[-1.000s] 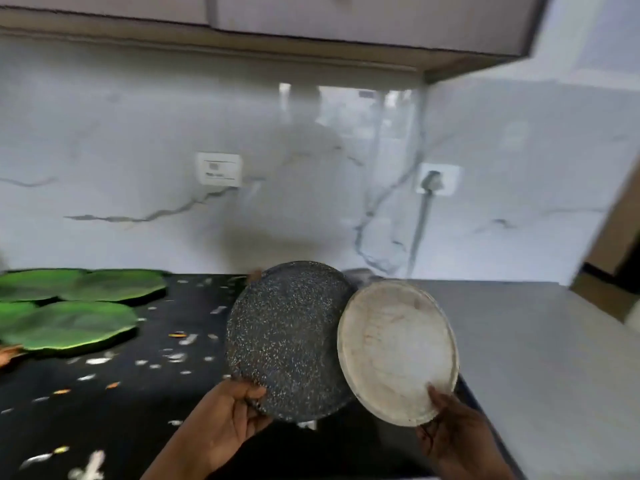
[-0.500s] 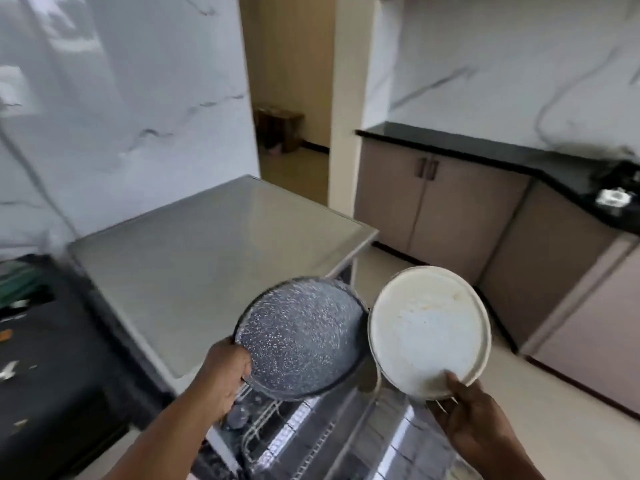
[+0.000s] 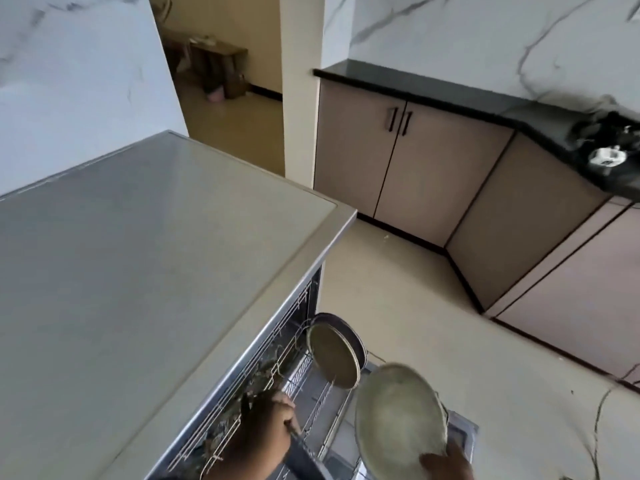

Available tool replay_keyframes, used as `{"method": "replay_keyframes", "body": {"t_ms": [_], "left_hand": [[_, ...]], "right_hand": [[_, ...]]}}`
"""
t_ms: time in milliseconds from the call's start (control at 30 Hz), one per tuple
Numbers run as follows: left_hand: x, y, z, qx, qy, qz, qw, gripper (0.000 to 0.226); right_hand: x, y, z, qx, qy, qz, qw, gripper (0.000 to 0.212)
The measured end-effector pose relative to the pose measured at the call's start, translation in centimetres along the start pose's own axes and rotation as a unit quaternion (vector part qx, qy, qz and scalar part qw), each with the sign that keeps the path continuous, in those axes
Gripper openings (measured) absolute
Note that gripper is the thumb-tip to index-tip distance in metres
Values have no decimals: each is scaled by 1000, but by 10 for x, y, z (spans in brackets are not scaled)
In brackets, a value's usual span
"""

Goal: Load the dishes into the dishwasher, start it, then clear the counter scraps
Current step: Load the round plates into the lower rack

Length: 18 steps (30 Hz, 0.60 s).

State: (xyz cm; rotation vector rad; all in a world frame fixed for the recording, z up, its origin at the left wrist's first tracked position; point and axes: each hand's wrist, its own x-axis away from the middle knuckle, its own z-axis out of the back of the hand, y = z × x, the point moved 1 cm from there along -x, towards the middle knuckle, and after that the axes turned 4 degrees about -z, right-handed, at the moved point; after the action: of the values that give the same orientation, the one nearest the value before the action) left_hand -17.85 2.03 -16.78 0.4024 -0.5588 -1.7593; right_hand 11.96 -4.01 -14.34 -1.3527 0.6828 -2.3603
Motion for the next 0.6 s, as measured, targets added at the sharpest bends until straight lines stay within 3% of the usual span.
{"method": "replay_keyframes", "body": {"t_ms": [100,200,267,367,467,600], "left_hand": [[-11,-33,-28,23,6,-18,1000,36],[-26,-52,-49,54,45,-55,996,38],[-36,-56,-58,75,76,-84,991,22],[-48,-61,-85,99,129,-92,982,17],[-56,-67,-106,103,134,-67,983,23],[-69,-71,-127,86,132,-41,987,27]], "right_hand": [[-9,-23,-40,148,7,71,986,34],[-45,-39,-80,281,-14,131,951,38],[-69,-47,-103,352,-14,160,922,42],[-115,-54,-140,384,-7,207,900,48],[-165,-52,-175,379,-6,229,897,49],[-209,-37,-207,410,-21,289,865,47]]}}
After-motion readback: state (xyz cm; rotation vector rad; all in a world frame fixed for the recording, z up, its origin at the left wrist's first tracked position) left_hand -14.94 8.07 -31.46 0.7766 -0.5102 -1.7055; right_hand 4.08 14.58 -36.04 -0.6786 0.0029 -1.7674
